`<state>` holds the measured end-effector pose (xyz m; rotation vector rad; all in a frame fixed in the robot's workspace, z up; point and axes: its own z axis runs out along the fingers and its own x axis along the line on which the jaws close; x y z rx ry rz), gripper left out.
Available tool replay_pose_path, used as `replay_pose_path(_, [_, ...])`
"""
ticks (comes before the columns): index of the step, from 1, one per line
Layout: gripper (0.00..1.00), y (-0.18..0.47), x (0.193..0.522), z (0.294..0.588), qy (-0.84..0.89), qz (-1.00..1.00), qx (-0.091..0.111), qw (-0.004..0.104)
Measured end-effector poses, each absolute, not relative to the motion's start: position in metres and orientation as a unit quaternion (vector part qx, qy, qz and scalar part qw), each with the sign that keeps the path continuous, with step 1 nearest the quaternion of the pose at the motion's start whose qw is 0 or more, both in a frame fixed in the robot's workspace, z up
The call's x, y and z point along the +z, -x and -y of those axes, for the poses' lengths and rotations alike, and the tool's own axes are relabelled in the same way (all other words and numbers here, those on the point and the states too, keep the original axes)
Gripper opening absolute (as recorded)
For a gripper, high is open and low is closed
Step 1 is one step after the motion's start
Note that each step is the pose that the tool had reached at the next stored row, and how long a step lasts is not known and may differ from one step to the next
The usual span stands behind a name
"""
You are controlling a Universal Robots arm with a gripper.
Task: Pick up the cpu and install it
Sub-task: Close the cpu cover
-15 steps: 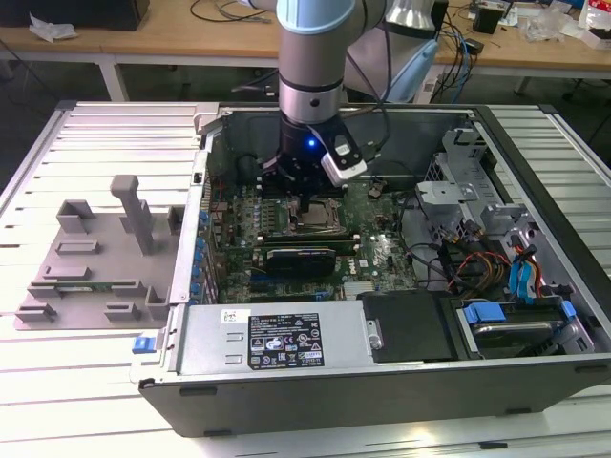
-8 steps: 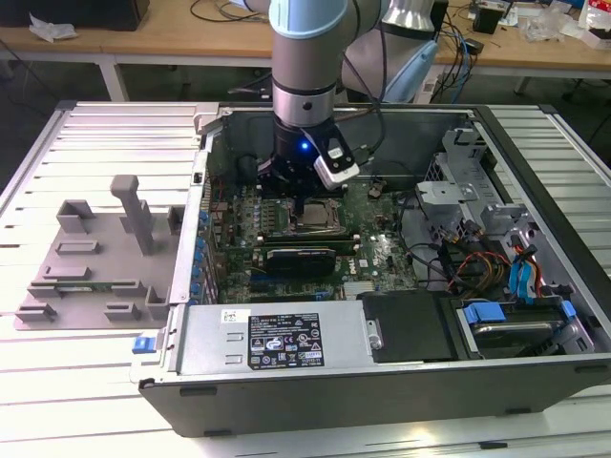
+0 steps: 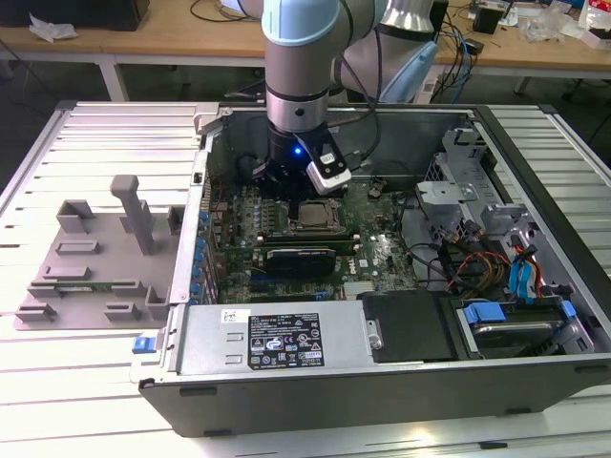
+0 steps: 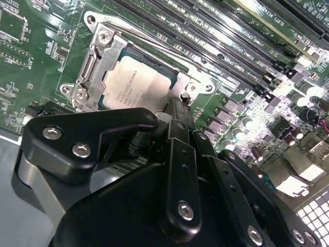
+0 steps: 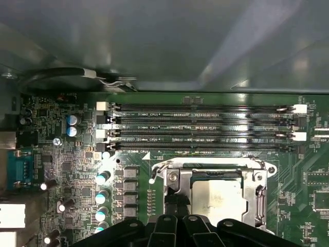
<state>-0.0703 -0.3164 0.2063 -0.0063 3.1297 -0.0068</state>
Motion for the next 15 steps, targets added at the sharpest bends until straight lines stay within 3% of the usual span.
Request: replay_pose_path(15, [0.11,0.071,0.220,0.320,0.002,-1.000,-0.002,0.006])
